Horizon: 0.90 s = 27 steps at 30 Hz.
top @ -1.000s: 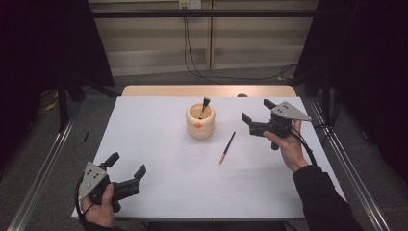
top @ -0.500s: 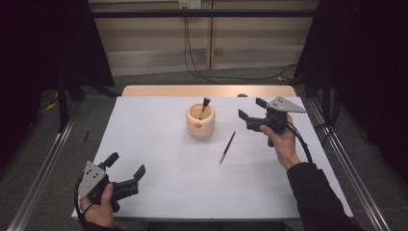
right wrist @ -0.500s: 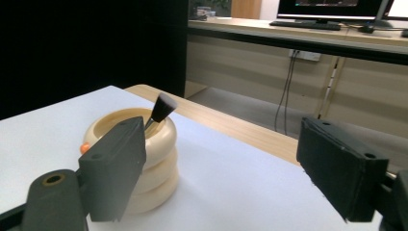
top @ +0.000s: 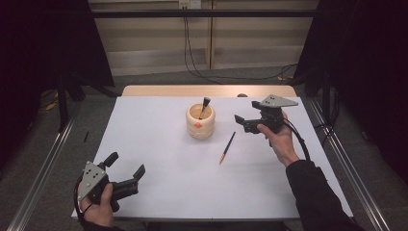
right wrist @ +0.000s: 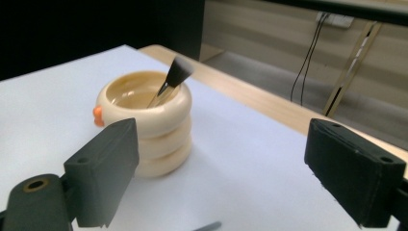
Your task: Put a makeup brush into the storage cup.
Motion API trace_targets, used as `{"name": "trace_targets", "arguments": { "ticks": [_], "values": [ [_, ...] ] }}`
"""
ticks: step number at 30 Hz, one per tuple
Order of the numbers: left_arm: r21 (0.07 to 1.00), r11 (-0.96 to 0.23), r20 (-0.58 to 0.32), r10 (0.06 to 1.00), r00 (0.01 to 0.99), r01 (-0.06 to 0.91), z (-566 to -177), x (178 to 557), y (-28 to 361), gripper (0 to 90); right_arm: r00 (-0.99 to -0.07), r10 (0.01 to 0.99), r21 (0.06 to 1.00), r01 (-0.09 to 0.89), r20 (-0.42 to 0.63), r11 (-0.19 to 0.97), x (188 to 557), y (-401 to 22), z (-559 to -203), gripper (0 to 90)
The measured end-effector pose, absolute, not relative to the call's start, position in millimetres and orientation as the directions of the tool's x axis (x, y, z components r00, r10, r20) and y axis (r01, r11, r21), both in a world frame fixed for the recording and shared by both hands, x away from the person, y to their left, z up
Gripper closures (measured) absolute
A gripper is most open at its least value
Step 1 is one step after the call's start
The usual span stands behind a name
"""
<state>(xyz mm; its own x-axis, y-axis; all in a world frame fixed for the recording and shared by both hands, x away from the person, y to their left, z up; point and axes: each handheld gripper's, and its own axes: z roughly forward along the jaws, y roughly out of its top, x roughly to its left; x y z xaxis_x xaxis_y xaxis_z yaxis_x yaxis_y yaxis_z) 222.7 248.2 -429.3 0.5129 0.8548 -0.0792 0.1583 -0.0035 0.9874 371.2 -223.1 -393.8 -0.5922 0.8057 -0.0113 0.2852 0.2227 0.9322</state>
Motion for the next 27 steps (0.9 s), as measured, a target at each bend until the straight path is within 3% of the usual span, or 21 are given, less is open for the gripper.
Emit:
{"name": "trace_targets", "arguments": {
  "ticks": [17,27],
  "values": [
    [0.988,-0.013,-0.070,0.854,0.515,0.156,-429,223,248,1.5,-0.614,0.789,0.834,0.440,0.011,0.332,386,-222,-399,10.4],
    [0.988,-0.013,-0.071,0.849,0.523,0.154,-429,223,247,1.3,-0.591,0.803,0.734,0.576,0.072,0.359,395,-221,-404,16.1]
  ]
}}
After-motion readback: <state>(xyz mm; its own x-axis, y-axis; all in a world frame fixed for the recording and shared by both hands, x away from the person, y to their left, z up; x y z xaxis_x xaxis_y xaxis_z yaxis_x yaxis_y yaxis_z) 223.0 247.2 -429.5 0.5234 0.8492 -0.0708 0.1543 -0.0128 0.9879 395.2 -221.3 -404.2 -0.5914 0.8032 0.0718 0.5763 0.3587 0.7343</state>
